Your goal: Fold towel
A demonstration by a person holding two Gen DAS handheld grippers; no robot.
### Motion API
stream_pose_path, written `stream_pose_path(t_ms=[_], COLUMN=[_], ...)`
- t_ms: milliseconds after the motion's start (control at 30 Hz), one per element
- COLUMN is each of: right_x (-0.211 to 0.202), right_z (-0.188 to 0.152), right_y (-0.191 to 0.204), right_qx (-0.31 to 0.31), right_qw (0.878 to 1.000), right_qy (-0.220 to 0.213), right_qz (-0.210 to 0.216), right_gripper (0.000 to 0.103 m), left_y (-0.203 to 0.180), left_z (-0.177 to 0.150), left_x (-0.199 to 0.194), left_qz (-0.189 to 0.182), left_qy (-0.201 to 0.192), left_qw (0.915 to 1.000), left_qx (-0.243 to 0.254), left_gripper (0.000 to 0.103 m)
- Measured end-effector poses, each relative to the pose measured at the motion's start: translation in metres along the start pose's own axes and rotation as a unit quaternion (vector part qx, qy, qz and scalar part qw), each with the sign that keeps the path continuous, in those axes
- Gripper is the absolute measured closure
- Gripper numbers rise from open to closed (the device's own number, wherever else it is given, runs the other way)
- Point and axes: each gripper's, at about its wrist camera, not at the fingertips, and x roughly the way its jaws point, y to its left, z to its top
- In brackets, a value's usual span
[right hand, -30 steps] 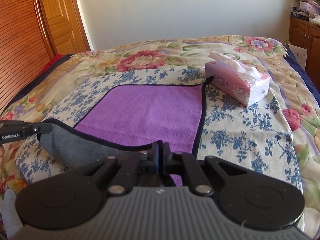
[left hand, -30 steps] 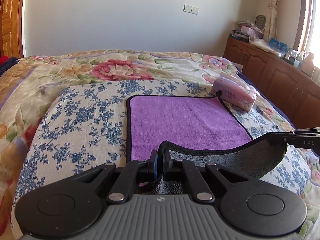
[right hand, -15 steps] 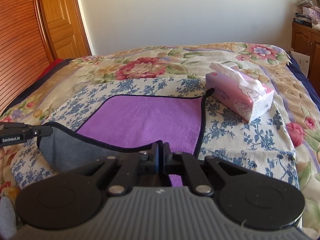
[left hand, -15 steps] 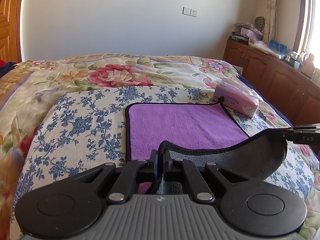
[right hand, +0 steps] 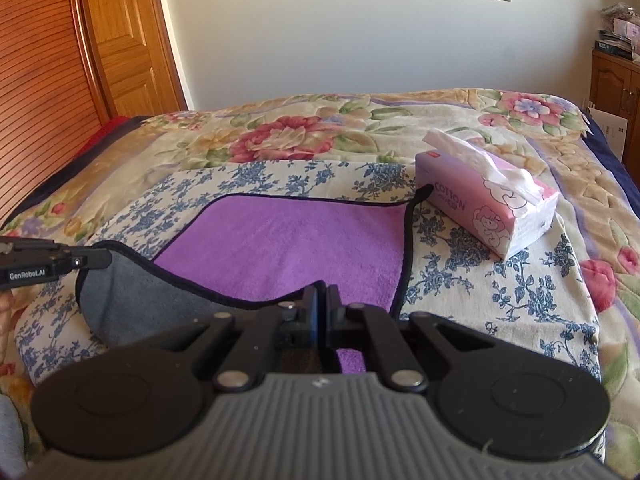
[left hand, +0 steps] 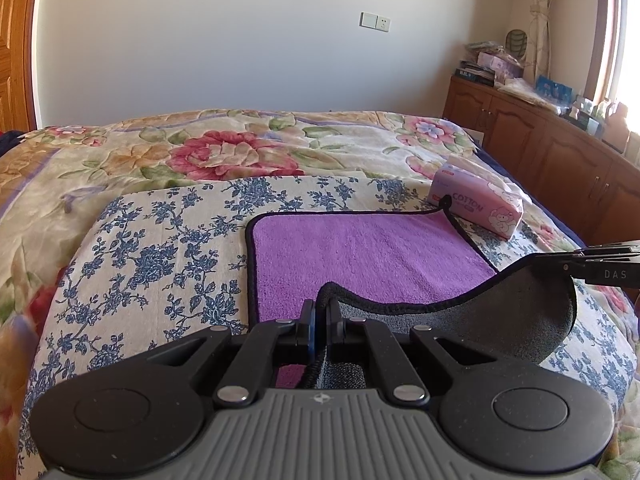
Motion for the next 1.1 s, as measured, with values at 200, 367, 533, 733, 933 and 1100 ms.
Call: stream_pose_path(t_ms=[200,367,533,733,933,1100], right_x=[0.002,0.003,0.005,0.008,0.011,0.013], right_z=[0.005,0.008,0.010,0.013,0.017,0.021], right_y=[-0.001,-0.002,-0.003,-0.003,-0.006,-0.009], right_qx=[-0.005,-0.007,-0.009,-0.013,-0.016,-0.021], right_qw=[1.000,1.000,1.000,1.000,1.000,0.999], right_qy=[-0.006,-0.012,-0.014,-0.015,-0.020,-0.024], right_qz=[0.002,0.004,0.002,0.001,-0.001,-0.005], right_gripper=[0.098,0.098,0.098,0.098,0.098,0.098], left_y=[0.001,0.003,0.005,0.004,0.004,0.007], left_z=[0.003,0.006,0.008,0.009,0.012,0.017], left_x=[0.005,0.007,0.010,0.015,0.016,0.018], left_qz=[0.002,0.003,0.005,0.006,0.007,0.009], left_qy=[0.000,-0.001,0.000,0.003,-0.001,-0.008], left_qw=[1.0000,1.0000,1.0000,1.0000,0.9999,0.9999], left_qx=[0.004,0.003,0.002,0.008,0.010,0.008], left_gripper=[0.097,0.097,0.097,0.097,0.097,0.097])
